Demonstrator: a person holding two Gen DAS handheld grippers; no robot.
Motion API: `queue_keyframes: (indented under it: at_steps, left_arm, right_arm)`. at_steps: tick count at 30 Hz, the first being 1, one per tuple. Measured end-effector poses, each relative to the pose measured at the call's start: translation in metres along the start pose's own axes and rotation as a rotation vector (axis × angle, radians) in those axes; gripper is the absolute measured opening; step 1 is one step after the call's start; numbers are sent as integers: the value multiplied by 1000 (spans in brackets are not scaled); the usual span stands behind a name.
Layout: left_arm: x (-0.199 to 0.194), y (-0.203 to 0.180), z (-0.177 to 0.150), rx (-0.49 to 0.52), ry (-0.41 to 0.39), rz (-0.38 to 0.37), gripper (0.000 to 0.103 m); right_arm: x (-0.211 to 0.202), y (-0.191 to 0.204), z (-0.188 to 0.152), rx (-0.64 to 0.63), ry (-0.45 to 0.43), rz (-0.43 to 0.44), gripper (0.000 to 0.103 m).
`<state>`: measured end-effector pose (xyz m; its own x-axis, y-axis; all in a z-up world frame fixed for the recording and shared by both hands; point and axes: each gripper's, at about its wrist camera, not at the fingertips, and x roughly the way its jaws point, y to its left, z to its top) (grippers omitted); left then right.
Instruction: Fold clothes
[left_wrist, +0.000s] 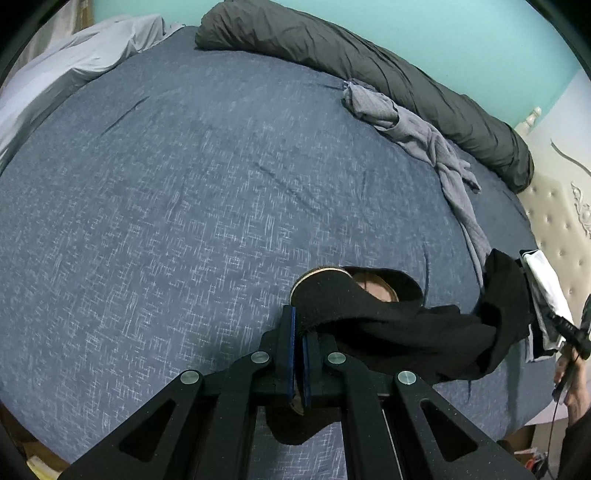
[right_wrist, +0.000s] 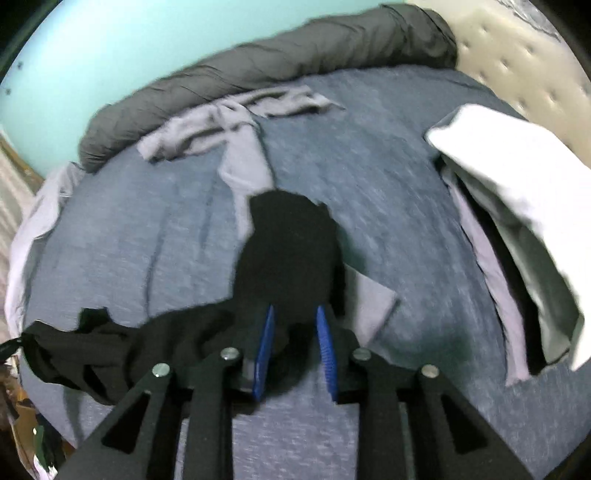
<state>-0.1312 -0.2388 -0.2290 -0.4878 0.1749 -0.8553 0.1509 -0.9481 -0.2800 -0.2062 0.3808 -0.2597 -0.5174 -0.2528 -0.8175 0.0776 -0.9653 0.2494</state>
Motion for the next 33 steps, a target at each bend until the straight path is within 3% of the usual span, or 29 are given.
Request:
queue_keyframes:
  at_steps: [2, 8, 16, 20, 22, 24, 25, 30, 33]
  left_arm:
    - [-3, -1, -3, 15, -2, -7, 3]
    - [0, 5, -15, 43, 43, 10, 3]
    - [28, 21, -54, 79, 194, 12, 4]
    - [20, 19, -62, 100, 192, 4, 6]
    - [9, 16, -60, 104, 163, 2, 15]
    - [-7, 9, -53, 117, 116, 8, 44]
    - [-15, 5, -48, 123, 90, 11, 48]
    - [-24, -29, -25, 177, 9, 11, 53]
    - [8, -53, -19, 196, 58, -11, 53]
  right_arm:
    - [3, 16, 1, -19, 8, 40, 40]
    - [33, 66, -8, -138, 94, 76, 41]
    - [73, 77, -53, -210, 237, 49, 41]
    - [82, 69, -75, -238, 319, 50, 39]
    - [84, 66, -86, -263, 360, 55, 39]
    - [82, 62, -92, -279, 388, 60, 38]
    - [81, 59, -94, -281, 401, 66, 38]
    - [65, 50, -91, -272, 384, 82, 38]
    - [49, 46, -78, -237, 315, 91, 38]
